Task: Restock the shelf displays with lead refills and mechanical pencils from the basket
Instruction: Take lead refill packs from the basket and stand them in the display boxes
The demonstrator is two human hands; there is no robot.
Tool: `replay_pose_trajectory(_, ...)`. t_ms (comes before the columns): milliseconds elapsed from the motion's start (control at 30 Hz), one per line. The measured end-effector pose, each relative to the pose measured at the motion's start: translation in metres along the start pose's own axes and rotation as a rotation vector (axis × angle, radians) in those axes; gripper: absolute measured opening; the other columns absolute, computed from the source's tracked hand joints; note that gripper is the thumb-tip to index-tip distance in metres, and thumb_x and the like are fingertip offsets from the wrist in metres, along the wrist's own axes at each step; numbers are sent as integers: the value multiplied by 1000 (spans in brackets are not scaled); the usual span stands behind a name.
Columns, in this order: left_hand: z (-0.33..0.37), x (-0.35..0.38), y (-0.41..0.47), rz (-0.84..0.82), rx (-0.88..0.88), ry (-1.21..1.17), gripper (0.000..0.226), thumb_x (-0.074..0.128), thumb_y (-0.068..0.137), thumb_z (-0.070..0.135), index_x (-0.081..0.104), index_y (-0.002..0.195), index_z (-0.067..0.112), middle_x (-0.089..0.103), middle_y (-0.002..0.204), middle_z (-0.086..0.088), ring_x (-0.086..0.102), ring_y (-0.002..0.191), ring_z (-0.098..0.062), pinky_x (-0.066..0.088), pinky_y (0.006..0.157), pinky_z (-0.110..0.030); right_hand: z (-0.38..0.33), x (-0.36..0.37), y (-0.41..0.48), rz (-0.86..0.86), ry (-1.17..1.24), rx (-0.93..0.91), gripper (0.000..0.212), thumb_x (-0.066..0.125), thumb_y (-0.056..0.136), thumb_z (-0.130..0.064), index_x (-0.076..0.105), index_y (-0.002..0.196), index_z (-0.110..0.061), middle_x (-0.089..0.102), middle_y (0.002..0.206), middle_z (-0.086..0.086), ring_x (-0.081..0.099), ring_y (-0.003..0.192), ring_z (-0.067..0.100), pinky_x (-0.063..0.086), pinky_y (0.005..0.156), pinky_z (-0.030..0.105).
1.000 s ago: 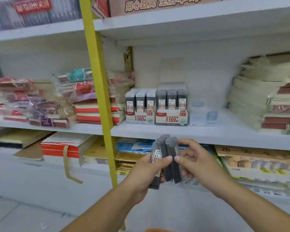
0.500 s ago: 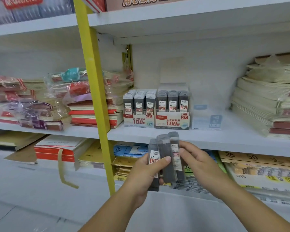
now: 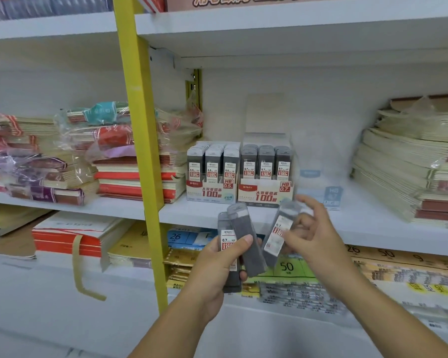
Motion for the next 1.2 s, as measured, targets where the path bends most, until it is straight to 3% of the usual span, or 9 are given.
replay_pose_trajectory(133, 16, 1, 15, 26, 55, -46, 31, 78, 79, 41, 74, 108, 31, 79, 100, 2, 64, 66, -8, 48, 51, -18, -69, -24, 40, 137, -100, -291, 50, 62, 90, -4, 47, 110, -46, 72, 102, -9, 71, 86, 7, 58, 66, 22)
replay_pose_trajectory(267, 21, -2, 28, 41, 72, -61, 16, 77, 80, 45, 75, 95, 45, 79, 100, 3, 63, 69, -12, 49, 53, -21, -117, -39, 87, 205, -468, -474, 48, 64, 90, -12, 40, 100, -53, 69, 85, -6, 63, 72, 4, 51, 68, 28)
replay_pose_trajectory(400, 19, -6, 37, 69, 73, -65, 26, 77, 78, 48, 76, 102, 38, 79, 93, 2, 58, 51, -7, 48, 51, -19, -107, -33, 126, 89, -803, -415, 43, 69, 85, -11, 45, 104, -40, 62, 91, -11, 63, 78, 9, 53, 73, 32)
replay_pose_trajectory(500, 18, -7, 41, 77, 72, -47, 31, 78, 79, 47, 76, 106, 32, 79, 91, 2, 57, 52, -8, 47, 50, -19, -87, -32, 141, -2, -836, -343, 35, 68, 85, -13, 50, 104, -36, 63, 90, -9, 62, 81, 11, 51, 65, 29)
replay_pose_trajectory(667, 21, -7, 42, 49, 87, -31, 29, 77, 80, 42, 78, 104, 25, 78, 91, -1, 57, 60, -10, 42, 43, -16, -75, -32, 153, 47, -1117, -393, 17, 66, 88, -26, 64, 104, -30, 57, 96, -4, 36, 99, 12, 29, 78, 29)
replay_pose_trajectory(800, 22, -4, 40, 15, 93, -12, 30, 77, 81, 39, 77, 106, 21, 76, 84, 0, 56, 58, -9, 40, 41, -15, -74, -34, 147, 106, -1229, -365, 30, 58, 94, -33, 65, 122, -27, 51, 104, -2, 35, 110, 21, 28, 85, 30)
replay_pose_trajectory(933, 25, 2, 35, -46, 112, 69, 27, 75, 84, 41, 76, 107, 27, 78, 91, 5, 61, 56, -4, 43, 45, -15, -85, -22, 111, 143, -1031, -442, 26, 56, 95, -29, 65, 120, -29, 58, 100, -9, 45, 95, 7, 30, 74, 16)
replay_pose_trajectory(1033, 32, 10, 29, -110, 150, 129, 17, 75, 83, 46, 74, 99, 40, 79, 101, 5, 65, 64, 0, 48, 52, -18, -82, 3, 75, -124, -645, -317, 17, 62, 91, -31, 65, 104, -42, 66, 86, -17, 58, 76, -7, 43, 59, 6)
replay_pose_trajectory(1200, 42, 22, 26, -142, 159, 222, 40, 79, 63, 59, 73, 97, 39, 79, 98, 4, 63, 68, -12, 47, 55, -27, -78, 22, 52, -306, -304, -160, 28, 65, 90, -16, 64, 115, -30, 70, 86, -6, 59, 55, 9, 44, 50, 17)
Point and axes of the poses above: each hand's wrist, its own y-axis towards the middle knuckle, its own x-axis out of the palm, z = x × y, the point moved 5 cm from there along y, towards the middle knuckle
